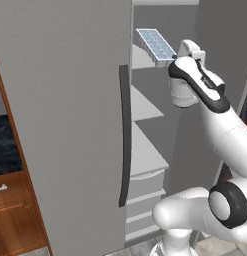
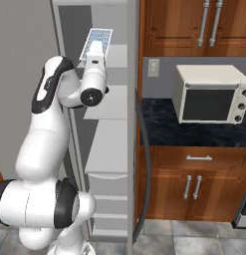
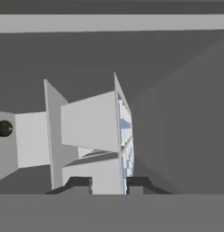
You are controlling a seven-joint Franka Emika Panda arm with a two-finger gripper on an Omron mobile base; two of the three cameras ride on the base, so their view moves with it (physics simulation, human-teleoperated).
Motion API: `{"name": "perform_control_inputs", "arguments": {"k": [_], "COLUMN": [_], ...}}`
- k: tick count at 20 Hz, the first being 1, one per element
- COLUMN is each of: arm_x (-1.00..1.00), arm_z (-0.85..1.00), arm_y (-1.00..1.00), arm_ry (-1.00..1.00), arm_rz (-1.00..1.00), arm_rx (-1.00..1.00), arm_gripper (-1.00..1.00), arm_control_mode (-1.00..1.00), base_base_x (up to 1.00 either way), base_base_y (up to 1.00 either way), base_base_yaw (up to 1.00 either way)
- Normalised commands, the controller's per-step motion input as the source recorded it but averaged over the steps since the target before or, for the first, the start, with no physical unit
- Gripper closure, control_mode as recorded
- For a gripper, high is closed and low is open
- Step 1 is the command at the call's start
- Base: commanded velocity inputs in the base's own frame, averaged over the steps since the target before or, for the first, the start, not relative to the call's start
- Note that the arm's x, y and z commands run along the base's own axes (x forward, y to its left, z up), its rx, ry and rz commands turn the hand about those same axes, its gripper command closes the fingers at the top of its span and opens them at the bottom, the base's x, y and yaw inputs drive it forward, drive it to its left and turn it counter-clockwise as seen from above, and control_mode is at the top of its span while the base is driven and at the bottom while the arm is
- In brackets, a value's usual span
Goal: Open the freezer door, pick up the ice cube tray from the freezer, and place it on the dining counter.
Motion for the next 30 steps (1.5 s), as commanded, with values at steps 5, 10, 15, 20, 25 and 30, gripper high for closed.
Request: {"name": "perform_control_inputs", "arguments": {"k": [5,10,15,20,25,30], "arm_x": [-0.69,-0.77,-0.57,-0.14,-0.25,-0.58], "arm_z": [0.22,0.25,0.08,0.00,0.04,0.00], "arm_y": [-0.07,-0.09,-0.03,-0.01,-0.05,-0.06], "arm_ry": [0.11,0.03,0.07,0.01,0.11,0.02], "arm_rz": [0.00,0.00,0.00,0.00,0.00,0.00], "arm_rx": [0.00,0.00,0.00,0.00,0.00,0.00], "arm_gripper": [1.00,1.00,1.00,1.00,1.00,1.00], "arm_control_mode": [-1.00,-1.00,-1.00,-1.00,-1.00,-1.00], "base_base_x": [0.00,0.00,0.00,0.00,0.00,0.00], "base_base_y": [0.00,0.00,0.00,0.00,0.00,0.00], "base_base_yaw": [0.00,0.00,0.00,0.00,0.00,0.00]}}
